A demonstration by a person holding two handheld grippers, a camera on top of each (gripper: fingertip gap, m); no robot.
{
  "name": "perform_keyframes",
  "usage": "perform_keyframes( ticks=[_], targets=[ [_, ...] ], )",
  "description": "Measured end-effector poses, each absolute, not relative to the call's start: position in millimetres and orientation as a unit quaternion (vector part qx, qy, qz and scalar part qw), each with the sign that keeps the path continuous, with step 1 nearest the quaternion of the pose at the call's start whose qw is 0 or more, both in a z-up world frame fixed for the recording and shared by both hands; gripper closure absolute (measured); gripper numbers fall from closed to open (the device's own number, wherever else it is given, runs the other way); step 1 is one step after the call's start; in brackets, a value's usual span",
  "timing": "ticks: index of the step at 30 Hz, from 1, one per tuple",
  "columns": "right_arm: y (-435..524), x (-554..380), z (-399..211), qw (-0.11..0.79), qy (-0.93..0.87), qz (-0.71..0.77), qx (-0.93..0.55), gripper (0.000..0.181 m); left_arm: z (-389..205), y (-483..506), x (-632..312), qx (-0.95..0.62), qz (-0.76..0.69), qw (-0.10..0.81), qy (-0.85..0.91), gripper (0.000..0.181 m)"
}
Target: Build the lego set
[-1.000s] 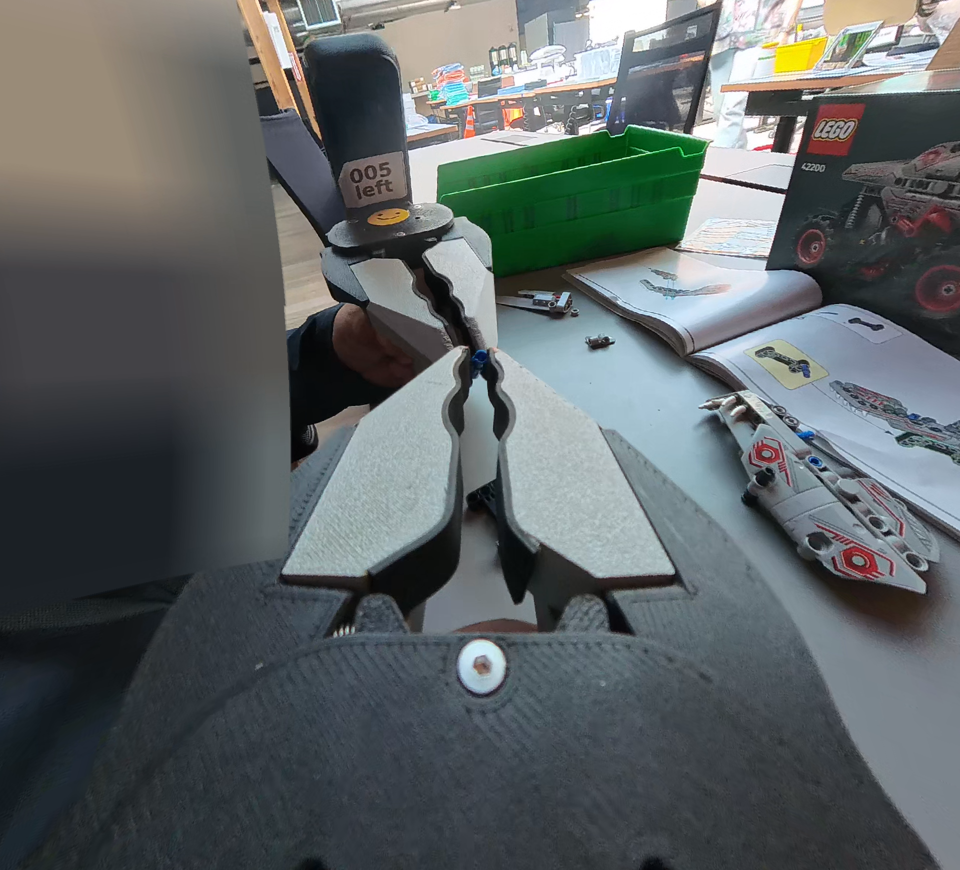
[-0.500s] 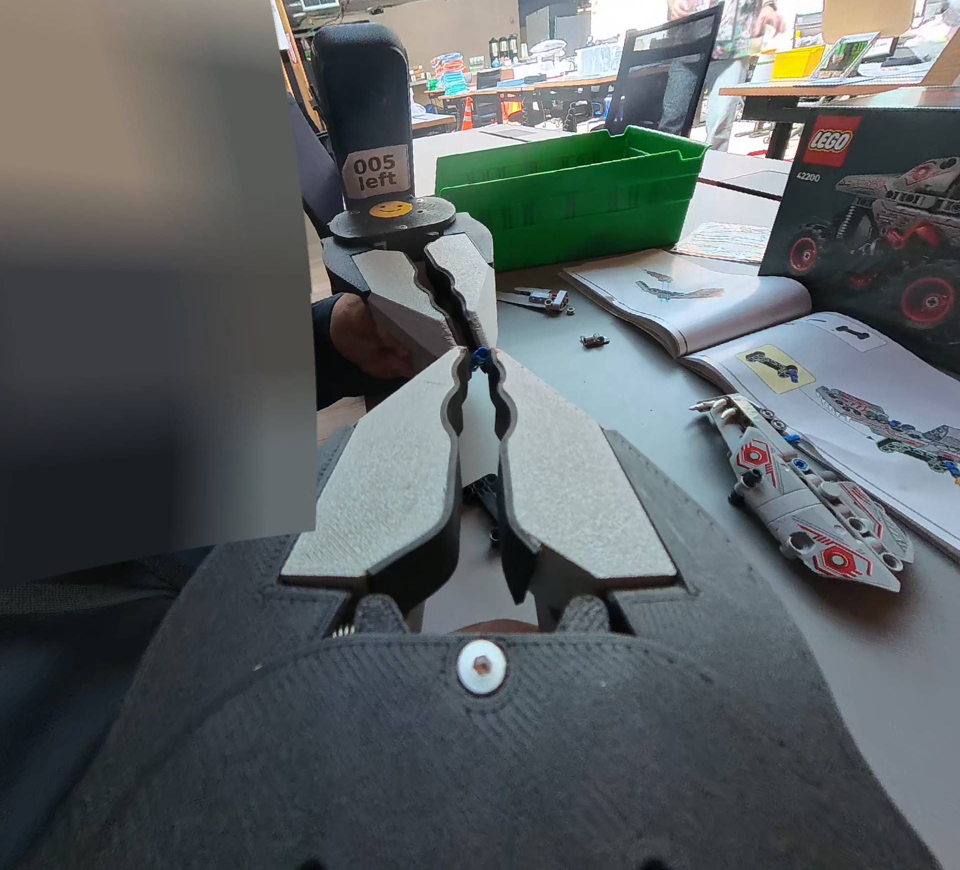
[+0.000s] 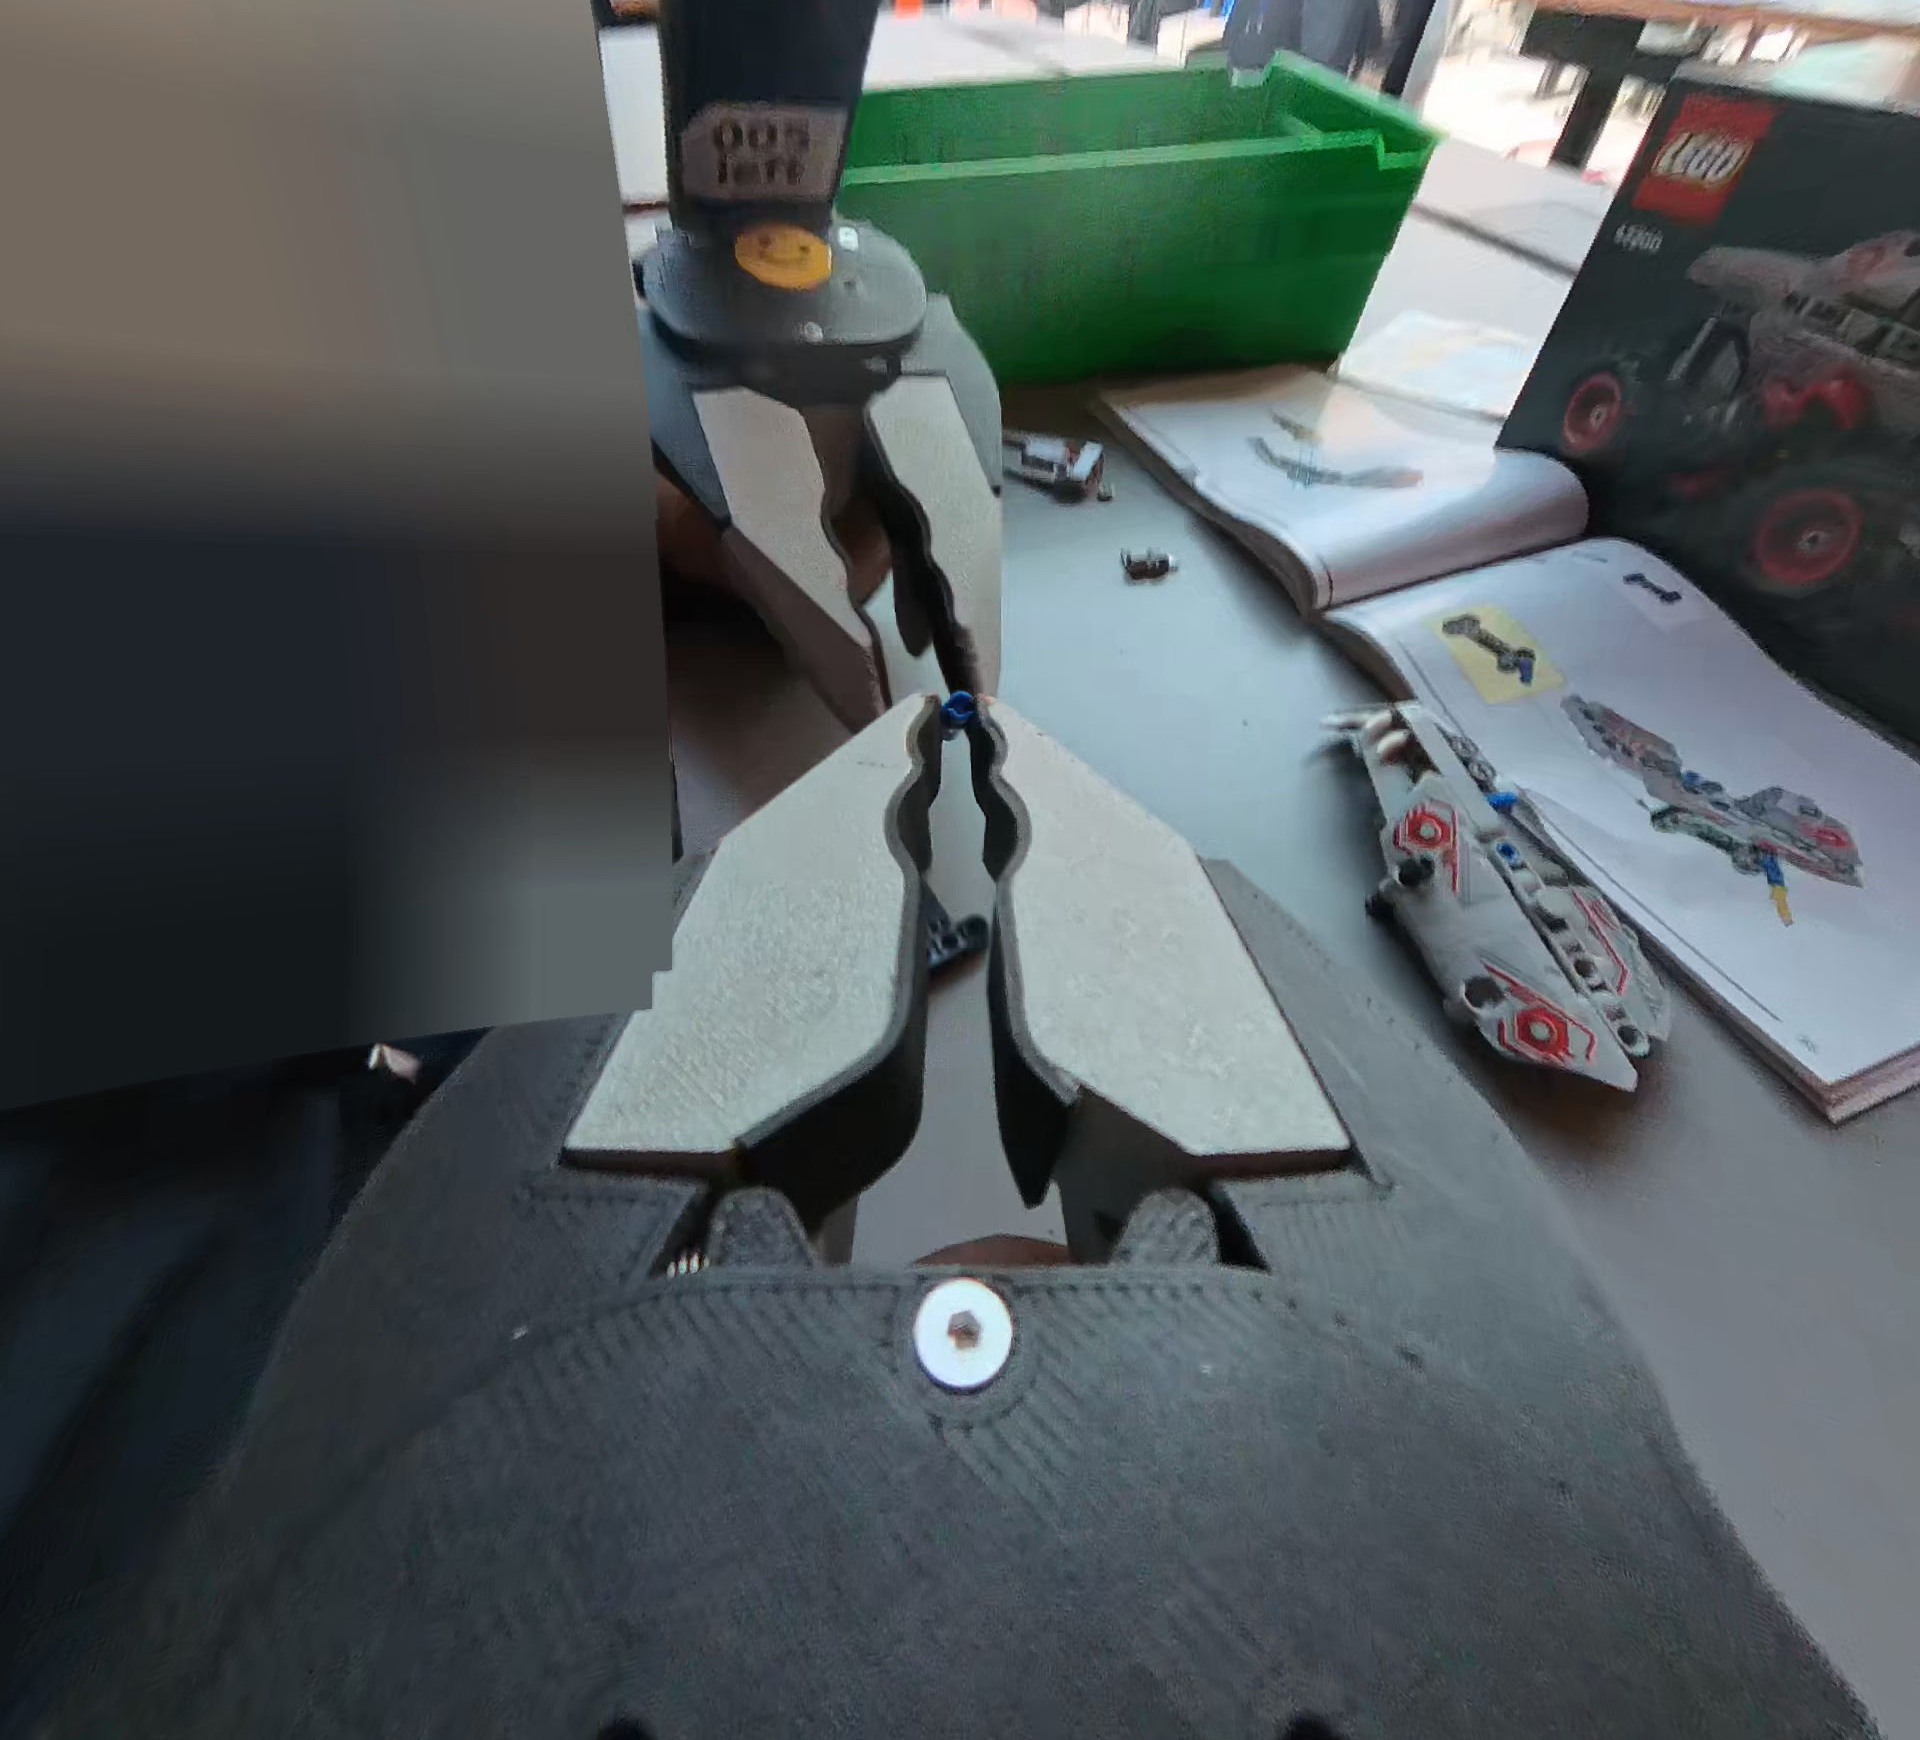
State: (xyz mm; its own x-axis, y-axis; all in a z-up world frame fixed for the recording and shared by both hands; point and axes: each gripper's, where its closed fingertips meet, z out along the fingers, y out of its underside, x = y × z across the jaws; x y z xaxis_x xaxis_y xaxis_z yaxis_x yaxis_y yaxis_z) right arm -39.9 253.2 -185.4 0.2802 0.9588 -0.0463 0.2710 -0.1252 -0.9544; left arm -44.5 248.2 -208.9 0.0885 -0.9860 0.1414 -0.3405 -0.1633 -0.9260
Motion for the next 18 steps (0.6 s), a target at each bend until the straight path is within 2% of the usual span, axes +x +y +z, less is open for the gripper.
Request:
perform_keyframes(
  ticks=[1,3,10,18],
  targets=[
    [255.1,-37.3,-193.7,0.444,-0.485,0.358,-0.663,0.179,-218.0,248.3,-46.7,-0.648,-0.414,0.358,0.530,0.163],
    [257.2,-34.1,-209.3,0.408,-0.515,0.333,-0.676,0.179,-227.4,246.5,-46.8,-0.663,-0.404,0.330,0.537,0.159],
    [254.4,-35.7,-243.5,0.332,-0.579,0.285,-0.688,0.179,-261.5,240.8,-40.8,-0.693,-0.333,0.262,0.583,0.164],
    [238.4,-23.8,-240.2,0.349,-0.543,0.292,-0.706,0.179,-269.5,226.0,-28.7,-0.661,-0.334,0.222,0.634,0.175]
  ],
)
